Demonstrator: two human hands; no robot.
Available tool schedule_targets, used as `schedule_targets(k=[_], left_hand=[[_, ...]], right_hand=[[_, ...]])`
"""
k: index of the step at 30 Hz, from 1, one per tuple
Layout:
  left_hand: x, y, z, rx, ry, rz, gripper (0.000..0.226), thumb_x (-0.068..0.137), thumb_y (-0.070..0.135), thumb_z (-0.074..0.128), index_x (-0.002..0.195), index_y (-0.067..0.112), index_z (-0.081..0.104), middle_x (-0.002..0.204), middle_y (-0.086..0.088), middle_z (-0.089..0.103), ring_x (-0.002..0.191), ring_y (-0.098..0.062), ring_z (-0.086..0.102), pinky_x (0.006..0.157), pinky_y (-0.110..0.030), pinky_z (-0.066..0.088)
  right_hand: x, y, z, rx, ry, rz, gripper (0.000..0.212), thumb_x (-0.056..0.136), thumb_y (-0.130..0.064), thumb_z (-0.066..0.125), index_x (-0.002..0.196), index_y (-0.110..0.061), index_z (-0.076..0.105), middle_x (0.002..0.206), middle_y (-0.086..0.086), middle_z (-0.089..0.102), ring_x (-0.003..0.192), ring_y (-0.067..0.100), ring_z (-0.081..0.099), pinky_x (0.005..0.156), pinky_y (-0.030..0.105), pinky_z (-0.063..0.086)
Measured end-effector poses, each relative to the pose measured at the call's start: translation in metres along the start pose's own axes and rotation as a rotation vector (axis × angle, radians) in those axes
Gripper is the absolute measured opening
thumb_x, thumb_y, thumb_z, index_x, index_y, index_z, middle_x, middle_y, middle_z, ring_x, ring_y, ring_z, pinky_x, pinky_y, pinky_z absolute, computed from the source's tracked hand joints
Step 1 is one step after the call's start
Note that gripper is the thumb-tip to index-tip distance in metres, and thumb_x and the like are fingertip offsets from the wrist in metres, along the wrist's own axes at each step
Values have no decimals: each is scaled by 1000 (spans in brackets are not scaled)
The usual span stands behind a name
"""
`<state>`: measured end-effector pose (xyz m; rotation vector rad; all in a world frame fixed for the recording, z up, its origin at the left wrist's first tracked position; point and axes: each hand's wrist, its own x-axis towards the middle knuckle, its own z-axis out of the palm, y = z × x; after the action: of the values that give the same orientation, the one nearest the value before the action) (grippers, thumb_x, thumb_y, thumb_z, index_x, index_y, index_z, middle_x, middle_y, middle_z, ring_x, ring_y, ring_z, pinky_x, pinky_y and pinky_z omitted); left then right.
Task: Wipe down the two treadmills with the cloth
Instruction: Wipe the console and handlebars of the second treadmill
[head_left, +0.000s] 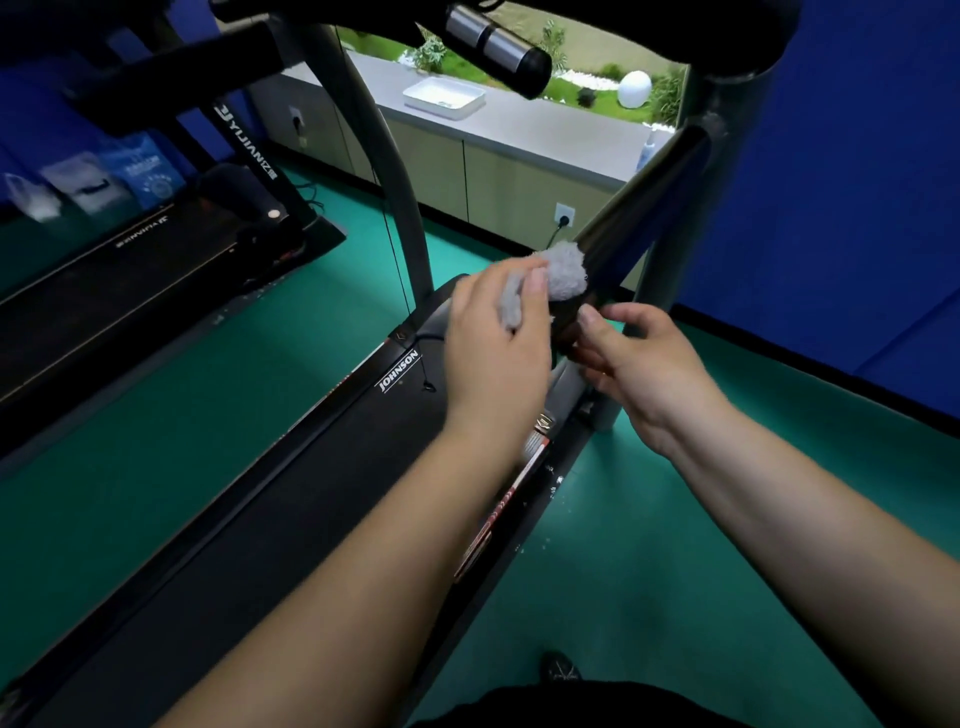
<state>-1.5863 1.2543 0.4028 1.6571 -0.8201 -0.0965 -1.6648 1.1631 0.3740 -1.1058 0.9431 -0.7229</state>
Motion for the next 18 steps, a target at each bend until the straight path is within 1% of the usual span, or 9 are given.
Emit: schedule_targets(k=[2, 4, 6, 10, 12, 13, 14, 16, 18], left_hand=[[28, 4, -1, 84, -152, -131, 28, 88, 37, 51, 99, 17, 68, 96, 0, 69, 97, -20, 62, 91, -39, 49], [49, 7, -6, 39, -299, -299, 39, 77, 45, 51, 101, 20, 70, 99, -2, 72, 97, -23, 65, 93, -42, 50], [53, 3, -8, -34, -325, -413, 44, 72, 50, 53, 100, 21, 71, 98, -3, 73, 96, -23, 68, 96, -46, 50], [42, -8, -9, -35, -249, -548, 62, 71, 60, 51, 111, 15, 66, 100, -8, 70, 92, -22, 66, 96, -45, 49], [35, -16, -13, 28, -209, -649, 50, 85, 57, 46, 101, 14, 67, 73, -8, 62, 62, -18, 57, 77, -38, 55], [29, -21, -18, 22, -200, -686, 41, 90, 54, 45, 88, 18, 65, 62, -5, 55, 52, -17, 46, 60, -31, 47], [20, -26, -24, -9, -200, -678, 37, 92, 52, 46, 77, 23, 62, 55, -2, 51, 49, -17, 41, 52, -28, 37], [0, -39, -33, -69, -210, -612, 35, 96, 40, 50, 67, 24, 62, 55, 1, 58, 53, -19, 47, 53, -25, 36], [-21, -47, -37, -29, -213, -609, 29, 98, 25, 50, 74, 20, 66, 62, -1, 64, 58, -18, 55, 51, -19, 42]], right_hand=[[2, 0, -2, 19, -13, 4, 34, 87, -23, 68, 113, -14, 48, 117, 17, 61, 85, 17, 65, 53, 17, 51], [5, 0, -6, -51, -45, 8, 31, 84, -30, 71, 105, -21, 49, 119, 15, 63, 95, 21, 67, 60, 21, 53], [8, 1, -8, -89, -75, 14, 30, 82, -33, 72, 100, -25, 49, 119, 14, 64, 98, 21, 67, 66, 25, 54], [13, 1, -15, -106, -113, 7, 30, 81, -30, 74, 97, -25, 49, 118, 14, 63, 94, 22, 66, 65, 26, 52], [13, 2, -20, -118, -146, -4, 28, 83, -27, 72, 101, -24, 49, 108, 8, 66, 89, 20, 67, 64, 24, 51], [13, 3, -22, -130, -170, -2, 27, 85, -25, 70, 103, -23, 50, 100, 5, 67, 85, 18, 67, 64, 24, 51], [12, 5, -26, -148, -197, 3, 25, 86, -24, 69, 104, -22, 51, 94, 2, 66, 81, 17, 66, 64, 24, 51], [13, 13, -35, -226, -236, 4, 22, 88, -20, 67, 105, -19, 53, 85, 1, 63, 77, 19, 64, 65, 26, 51], [15, 24, -45, -330, -253, 13, 21, 88, -16, 66, 106, -16, 56, 78, 1, 62, 75, 20, 62, 68, 31, 49]])
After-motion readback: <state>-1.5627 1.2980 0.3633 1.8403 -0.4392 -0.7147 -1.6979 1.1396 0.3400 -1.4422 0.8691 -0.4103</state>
